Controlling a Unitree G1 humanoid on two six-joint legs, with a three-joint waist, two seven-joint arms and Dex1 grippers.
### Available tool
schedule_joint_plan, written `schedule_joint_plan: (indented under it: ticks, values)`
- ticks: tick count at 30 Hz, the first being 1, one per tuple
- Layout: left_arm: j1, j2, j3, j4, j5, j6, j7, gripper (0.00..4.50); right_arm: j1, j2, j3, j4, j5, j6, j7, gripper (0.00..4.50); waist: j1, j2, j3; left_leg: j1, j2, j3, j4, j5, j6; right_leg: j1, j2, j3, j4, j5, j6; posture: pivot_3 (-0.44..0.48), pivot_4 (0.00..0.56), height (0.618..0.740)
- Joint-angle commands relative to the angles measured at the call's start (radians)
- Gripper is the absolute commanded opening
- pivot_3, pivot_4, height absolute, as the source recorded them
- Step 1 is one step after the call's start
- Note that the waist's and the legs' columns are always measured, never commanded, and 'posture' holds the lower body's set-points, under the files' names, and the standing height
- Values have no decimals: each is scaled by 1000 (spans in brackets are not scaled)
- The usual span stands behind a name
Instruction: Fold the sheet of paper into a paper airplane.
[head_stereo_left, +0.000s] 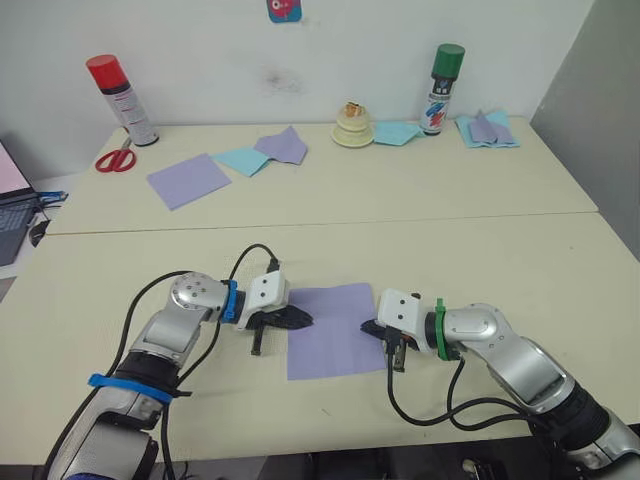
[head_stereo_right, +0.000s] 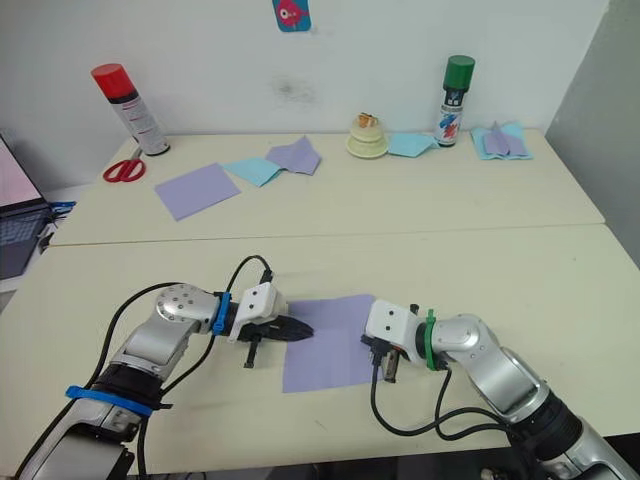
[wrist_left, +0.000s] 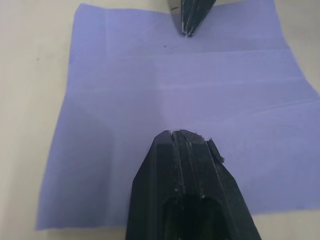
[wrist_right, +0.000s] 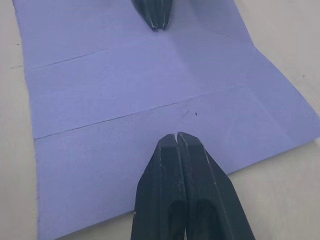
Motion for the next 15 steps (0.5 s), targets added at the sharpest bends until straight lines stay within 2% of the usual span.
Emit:
schedule_joint_plan:
  ticks: [1, 5, 7, 9, 15]
  values:
    - [18, 3, 10, 16, 13, 0, 22, 0, 12, 22, -15, 22, -15, -27, -13, 40, 0, 0, 0, 0, 0, 0, 0, 0, 0, 0, 0, 0, 0, 0, 0, 0, 150, 740]
    - [23, -6, 8, 4, 10, 4, 31, 0, 12, 46, -101, -31, 36, -14, -29, 40, 1, 0, 0, 1, 1, 0, 0, 0, 0, 0, 1, 0, 1, 1, -1, 0, 150, 740]
    - [24, -11, 9, 1, 11, 5, 37, 0, 20, 43, -144, -70, 63, 12, -26, 412, 1, 0, 0, 0, 1, 0, 0, 0, 0, 0, 1, 0, 1, 1, -1, 0, 150, 740]
    - [22, -16, 7, 2, 13, 2, 40, 0, 34, 42, -181, -105, 89, 45, -28, 926, 1, 0, 0, 0, 1, 0, 0, 0, 0, 0, 1, 0, 1, 1, -1, 0, 150, 740]
    - [13, -35, -1, 1, 20, 2, 45, 0, 96, 115, -296, -134, 125, 158, -145, 3137, 4, 0, 0, 0, 0, 0, 0, 0, 0, 1, 0, 0, 1, 1, -1, 0, 150, 740]
